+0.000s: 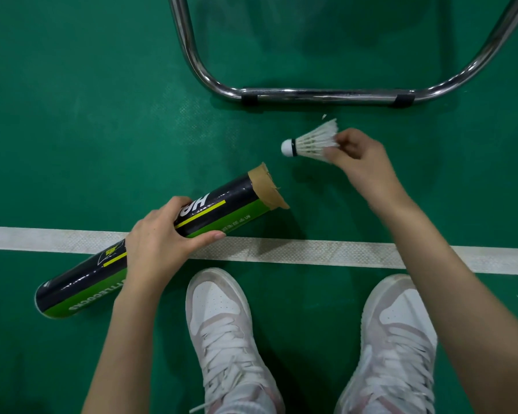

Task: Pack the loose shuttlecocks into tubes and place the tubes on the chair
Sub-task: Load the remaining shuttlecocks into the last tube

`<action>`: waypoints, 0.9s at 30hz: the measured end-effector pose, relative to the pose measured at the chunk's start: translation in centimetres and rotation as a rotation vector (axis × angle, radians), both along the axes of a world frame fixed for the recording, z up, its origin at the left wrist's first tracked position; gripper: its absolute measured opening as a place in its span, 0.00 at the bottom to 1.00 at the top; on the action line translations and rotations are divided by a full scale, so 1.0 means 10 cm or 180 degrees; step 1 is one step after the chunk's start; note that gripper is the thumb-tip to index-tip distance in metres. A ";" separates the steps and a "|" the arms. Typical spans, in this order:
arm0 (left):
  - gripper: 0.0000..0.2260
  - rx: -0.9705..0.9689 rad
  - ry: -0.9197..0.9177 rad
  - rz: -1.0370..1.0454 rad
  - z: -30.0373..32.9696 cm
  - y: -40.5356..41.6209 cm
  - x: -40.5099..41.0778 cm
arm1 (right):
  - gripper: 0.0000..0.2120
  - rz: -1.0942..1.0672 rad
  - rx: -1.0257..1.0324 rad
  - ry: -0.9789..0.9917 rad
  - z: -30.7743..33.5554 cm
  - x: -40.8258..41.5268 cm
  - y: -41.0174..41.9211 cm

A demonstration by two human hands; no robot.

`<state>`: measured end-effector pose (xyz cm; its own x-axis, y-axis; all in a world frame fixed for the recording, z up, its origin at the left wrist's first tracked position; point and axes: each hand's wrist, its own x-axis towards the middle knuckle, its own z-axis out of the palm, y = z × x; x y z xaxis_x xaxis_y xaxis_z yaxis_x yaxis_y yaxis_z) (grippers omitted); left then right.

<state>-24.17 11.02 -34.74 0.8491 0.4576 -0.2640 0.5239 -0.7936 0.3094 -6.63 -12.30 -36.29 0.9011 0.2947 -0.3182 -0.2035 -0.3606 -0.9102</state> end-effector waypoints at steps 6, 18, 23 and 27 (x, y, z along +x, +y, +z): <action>0.38 0.0048 0.0005 -0.0317 0.05 -0.25 0.13 | 0.07 0.0186 0.0181 0.0375 0.24 -0.36 -0.36; 0.36 -0.0019 -0.0445 -0.0796 0.13 -0.54 0.25 | 0.15 0.0231 0.0552 0.0616 0.34 -0.78 -0.32; 0.37 0.0019 -0.0532 -0.0868 0.12 -0.53 0.25 | 0.17 0.0072 0.0088 0.0137 0.30 -0.84 -0.24; 0.35 0.0012 -0.0593 -0.0872 0.13 -0.53 0.24 | 0.19 0.0058 -0.0071 0.0024 0.31 -0.85 -0.20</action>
